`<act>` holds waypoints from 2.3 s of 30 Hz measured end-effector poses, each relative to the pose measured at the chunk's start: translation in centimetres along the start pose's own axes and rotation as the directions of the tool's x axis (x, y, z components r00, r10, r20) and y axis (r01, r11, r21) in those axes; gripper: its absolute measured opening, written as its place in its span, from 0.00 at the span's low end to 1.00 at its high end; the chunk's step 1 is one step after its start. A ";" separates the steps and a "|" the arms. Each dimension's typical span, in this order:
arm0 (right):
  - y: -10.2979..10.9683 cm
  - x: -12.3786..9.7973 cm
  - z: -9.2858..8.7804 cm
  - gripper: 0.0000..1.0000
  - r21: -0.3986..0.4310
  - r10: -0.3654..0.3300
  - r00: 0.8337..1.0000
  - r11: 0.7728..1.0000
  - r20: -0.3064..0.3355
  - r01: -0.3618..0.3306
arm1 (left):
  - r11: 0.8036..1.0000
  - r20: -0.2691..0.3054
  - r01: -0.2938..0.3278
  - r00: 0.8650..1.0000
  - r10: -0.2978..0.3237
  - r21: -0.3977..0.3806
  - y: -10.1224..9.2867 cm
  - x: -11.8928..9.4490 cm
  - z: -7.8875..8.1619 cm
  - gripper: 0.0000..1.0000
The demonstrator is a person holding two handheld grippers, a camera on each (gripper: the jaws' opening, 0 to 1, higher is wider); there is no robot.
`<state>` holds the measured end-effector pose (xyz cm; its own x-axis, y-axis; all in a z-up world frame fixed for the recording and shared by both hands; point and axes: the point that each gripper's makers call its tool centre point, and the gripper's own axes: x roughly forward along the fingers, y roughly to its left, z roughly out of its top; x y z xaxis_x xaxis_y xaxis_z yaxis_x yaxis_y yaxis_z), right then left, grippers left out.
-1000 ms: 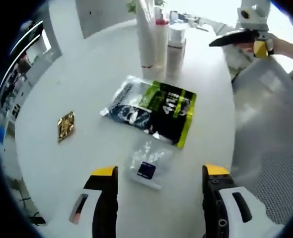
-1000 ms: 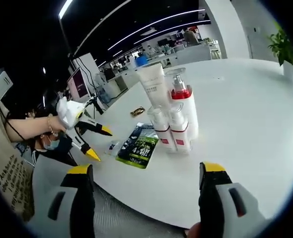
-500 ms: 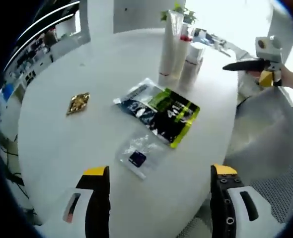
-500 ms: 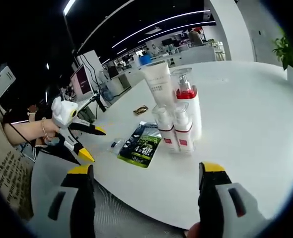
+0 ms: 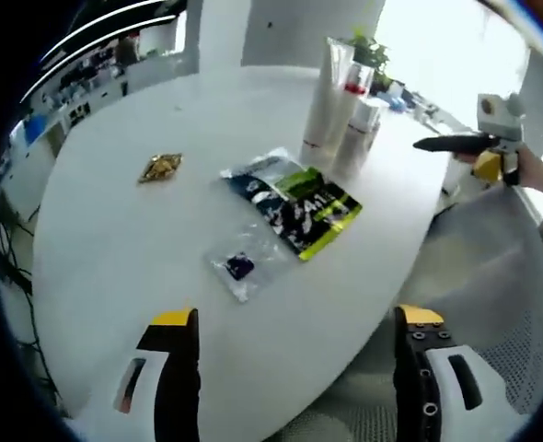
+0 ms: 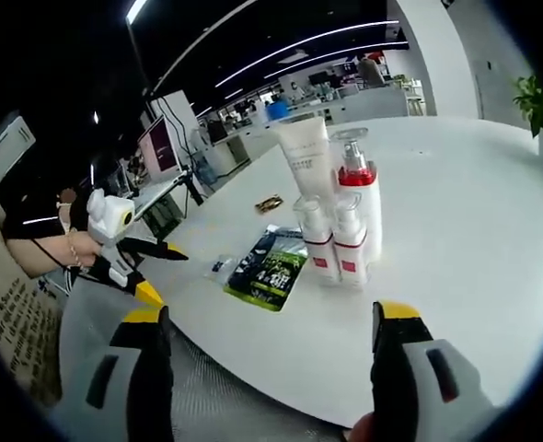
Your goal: Arrange the skincare products in the storage area until every visible bottle or jar stands upright without overlapping.
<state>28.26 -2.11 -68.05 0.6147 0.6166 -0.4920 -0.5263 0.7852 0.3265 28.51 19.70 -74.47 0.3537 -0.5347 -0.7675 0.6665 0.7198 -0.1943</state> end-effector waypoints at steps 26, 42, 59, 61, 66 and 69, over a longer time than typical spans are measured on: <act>-0.3 -0.1 0.0 1.00 0.006 -0.016 1.000 1.000 0.001 0.016 | 0.996 0.011 -0.071 0.997 0.071 -0.059 0.2 -0.4 0.0 0.91; -0.9 -0.2 0.0 0.99 0.030 -0.032 0.999 0.999 0.005 0.032 | 0.978 0.027 -0.127 0.991 0.134 -0.166 4.1 1.6 3.7 0.91; -1.5 -0.3 0.0 0.99 0.070 -0.055 0.998 0.996 0.009 0.054 | 0.986 -0.008 -0.136 0.991 0.136 -0.095 7.5 3.9 7.7 0.86; -1.5 -0.3 0.0 0.99 0.073 -0.057 0.998 0.996 0.009 0.056 | 0.987 -0.017 -0.137 0.991 0.136 -0.088 7.9 4.4 8.0 0.85; -1.8 -0.3 0.0 0.99 0.080 -0.069 0.998 0.994 0.008 0.069 | 0.990 -0.053 -0.137 0.989 0.135 -0.034 8.9 5.2 8.5 0.85; -1.9 -0.3 -0.1 0.99 0.085 -0.076 0.997 0.993 0.006 0.076 | 0.990 -0.058 -0.143 0.988 0.142 -0.017 10.0 5.7 9.4 0.85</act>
<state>29.02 -3.82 -68.58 0.6567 0.5550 -0.5105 -0.4262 0.8317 0.3559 43.37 19.64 -75.05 0.4058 -0.4009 -0.8213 0.5980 0.7961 -0.0930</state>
